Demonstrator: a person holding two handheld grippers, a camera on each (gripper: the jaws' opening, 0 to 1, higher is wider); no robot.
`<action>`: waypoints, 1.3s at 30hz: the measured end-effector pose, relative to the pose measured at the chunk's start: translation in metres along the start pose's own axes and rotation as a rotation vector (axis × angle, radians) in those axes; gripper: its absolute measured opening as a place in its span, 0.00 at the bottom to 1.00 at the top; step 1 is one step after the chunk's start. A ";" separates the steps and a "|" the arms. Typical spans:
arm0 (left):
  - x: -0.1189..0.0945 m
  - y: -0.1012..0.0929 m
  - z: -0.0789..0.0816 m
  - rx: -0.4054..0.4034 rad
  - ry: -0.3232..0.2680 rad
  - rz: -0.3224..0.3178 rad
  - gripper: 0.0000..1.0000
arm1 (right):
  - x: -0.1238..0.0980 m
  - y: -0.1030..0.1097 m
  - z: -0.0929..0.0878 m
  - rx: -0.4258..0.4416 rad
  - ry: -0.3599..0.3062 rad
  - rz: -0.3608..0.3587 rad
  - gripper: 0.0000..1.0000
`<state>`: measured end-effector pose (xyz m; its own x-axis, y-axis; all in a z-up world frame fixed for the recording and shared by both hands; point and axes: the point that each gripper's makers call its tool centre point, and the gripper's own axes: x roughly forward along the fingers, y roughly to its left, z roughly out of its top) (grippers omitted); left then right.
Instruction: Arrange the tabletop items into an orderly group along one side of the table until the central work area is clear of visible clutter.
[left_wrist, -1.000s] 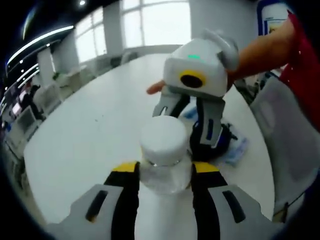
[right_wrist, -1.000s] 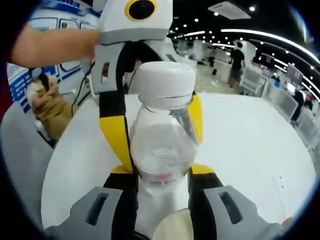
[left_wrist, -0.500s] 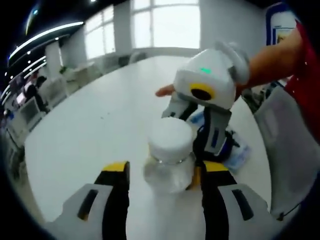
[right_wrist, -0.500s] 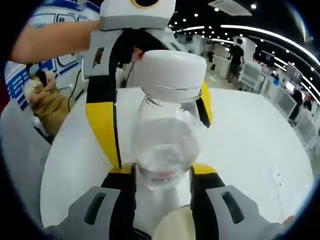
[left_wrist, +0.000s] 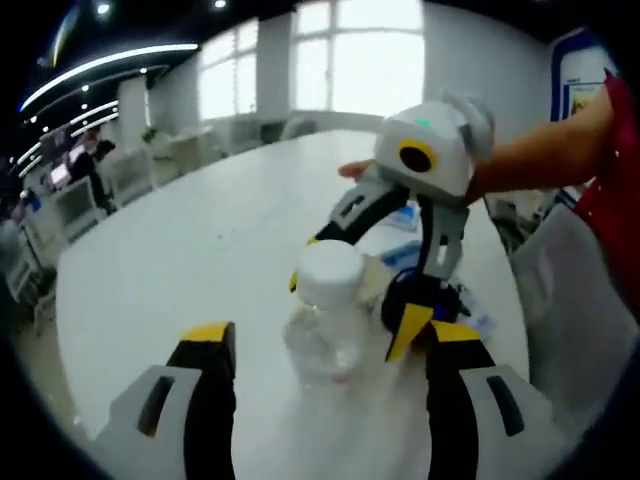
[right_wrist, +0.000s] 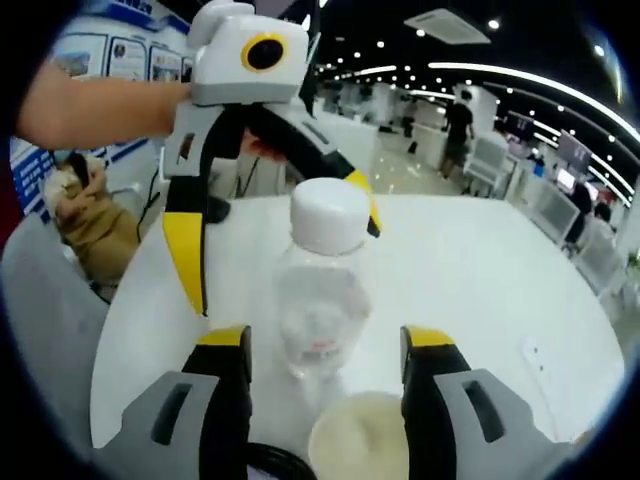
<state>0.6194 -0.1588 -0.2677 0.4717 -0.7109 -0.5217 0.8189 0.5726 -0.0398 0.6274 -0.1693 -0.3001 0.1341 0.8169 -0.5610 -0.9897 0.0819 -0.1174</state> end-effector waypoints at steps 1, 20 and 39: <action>-0.002 -0.002 0.001 -0.005 -0.007 0.001 0.77 | -0.003 0.000 0.002 0.002 -0.008 -0.006 0.64; -0.049 -0.052 0.034 -0.010 -0.180 0.040 0.86 | -0.072 0.031 0.037 -0.034 -0.134 -0.039 0.77; -0.046 -0.139 0.029 -0.102 -0.257 0.056 0.87 | -0.147 0.079 0.001 0.050 -0.185 -0.159 0.76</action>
<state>0.4938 -0.2176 -0.2137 0.5931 -0.7500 -0.2929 0.7584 0.6425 -0.1096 0.5296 -0.2820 -0.2260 0.2818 0.8816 -0.3788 -0.9587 0.2424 -0.1489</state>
